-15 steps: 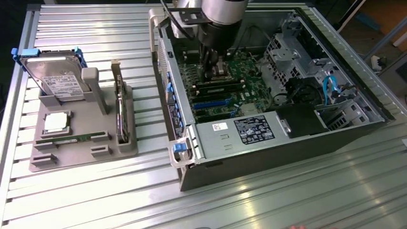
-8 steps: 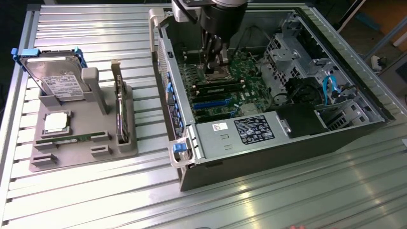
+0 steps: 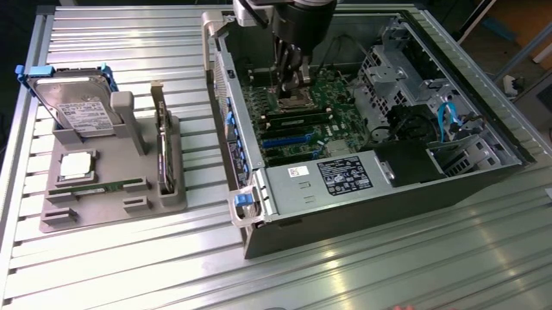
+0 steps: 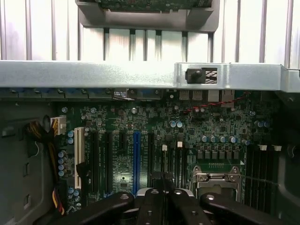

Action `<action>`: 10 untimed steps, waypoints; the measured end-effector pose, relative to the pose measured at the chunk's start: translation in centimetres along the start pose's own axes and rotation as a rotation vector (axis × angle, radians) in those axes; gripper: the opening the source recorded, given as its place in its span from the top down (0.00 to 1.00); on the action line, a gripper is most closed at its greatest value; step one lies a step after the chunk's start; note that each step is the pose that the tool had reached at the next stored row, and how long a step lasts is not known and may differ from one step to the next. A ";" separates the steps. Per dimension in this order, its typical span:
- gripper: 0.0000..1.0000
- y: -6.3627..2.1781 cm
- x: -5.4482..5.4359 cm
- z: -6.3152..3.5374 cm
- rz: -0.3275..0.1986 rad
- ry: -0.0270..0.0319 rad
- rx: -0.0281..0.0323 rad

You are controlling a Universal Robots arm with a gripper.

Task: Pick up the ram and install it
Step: 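Press down the ram until it locks into place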

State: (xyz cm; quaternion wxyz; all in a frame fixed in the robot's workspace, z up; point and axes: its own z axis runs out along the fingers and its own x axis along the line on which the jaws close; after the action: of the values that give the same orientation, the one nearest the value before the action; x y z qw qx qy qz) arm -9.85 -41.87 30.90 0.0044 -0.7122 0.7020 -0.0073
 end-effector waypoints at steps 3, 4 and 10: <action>0.89 -0.28 0.0 0.01 0.000 0.0000 0.0001; 0.89 -0.42 0.0 0.02 0.000 -0.0002 0.0002; 0.89 -1.41 0.0 0.03 0.000 -0.0001 0.0001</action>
State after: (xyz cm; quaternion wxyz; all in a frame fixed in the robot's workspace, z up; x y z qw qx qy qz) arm -8.44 -41.87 30.89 0.0045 -0.7122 0.7019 -0.0073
